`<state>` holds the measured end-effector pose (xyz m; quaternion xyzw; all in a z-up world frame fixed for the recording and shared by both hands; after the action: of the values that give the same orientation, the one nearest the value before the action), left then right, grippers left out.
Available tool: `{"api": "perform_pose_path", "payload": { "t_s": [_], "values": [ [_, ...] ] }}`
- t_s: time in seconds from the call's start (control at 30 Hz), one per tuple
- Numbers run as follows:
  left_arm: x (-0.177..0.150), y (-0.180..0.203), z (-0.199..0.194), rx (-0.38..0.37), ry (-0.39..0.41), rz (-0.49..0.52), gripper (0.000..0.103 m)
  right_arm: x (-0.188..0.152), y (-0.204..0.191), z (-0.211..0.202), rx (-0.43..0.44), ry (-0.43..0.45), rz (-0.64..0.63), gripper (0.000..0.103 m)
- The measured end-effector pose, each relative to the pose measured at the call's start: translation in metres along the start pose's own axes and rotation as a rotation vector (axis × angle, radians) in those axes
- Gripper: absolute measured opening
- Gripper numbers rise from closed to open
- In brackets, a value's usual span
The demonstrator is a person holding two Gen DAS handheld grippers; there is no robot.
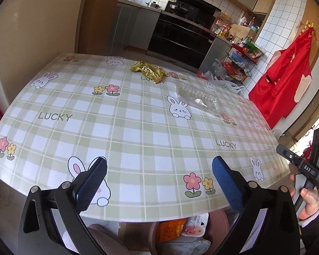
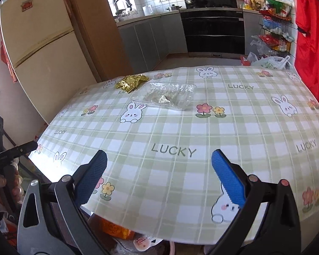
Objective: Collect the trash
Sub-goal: 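Grasp the clear plastic tray with the right tool while the left tool reaches the gold foil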
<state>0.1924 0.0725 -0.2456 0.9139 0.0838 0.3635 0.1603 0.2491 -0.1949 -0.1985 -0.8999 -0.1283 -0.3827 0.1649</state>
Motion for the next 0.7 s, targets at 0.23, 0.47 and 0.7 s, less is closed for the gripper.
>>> {"api": "perform_pose_path", "payload": {
  "t_s": [0.23, 0.47, 0.7],
  "values": [
    [0.051, -0.012, 0.059, 0.002, -0.021, -0.018, 0.097, 0.081, 0.013, 0.116, 0.042, -0.114, -0.196, 0.097],
    [0.105, -0.023, 0.121, 0.030, -0.034, -0.018, 0.097, 0.157, 0.026, 0.250, 0.043, -0.199, -0.308, 0.087],
    [0.151, -0.027, 0.191, 0.007, -0.102, -0.036, 0.097, 0.168, 0.019, 0.325, 0.102, -0.337, -0.429, 0.078]
  ]
}}
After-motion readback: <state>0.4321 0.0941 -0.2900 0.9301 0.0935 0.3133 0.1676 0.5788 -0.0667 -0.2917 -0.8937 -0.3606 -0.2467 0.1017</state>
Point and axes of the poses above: each gripper's, at about its wrist camera, not at the fingertips, and z roughly the way its jaws point, y to its right, x to its top, the point moved 5 cm from there along z, roughly the way its jaws point, and after that the axes turned 4 degrees about -z, right-handed, at the moved point
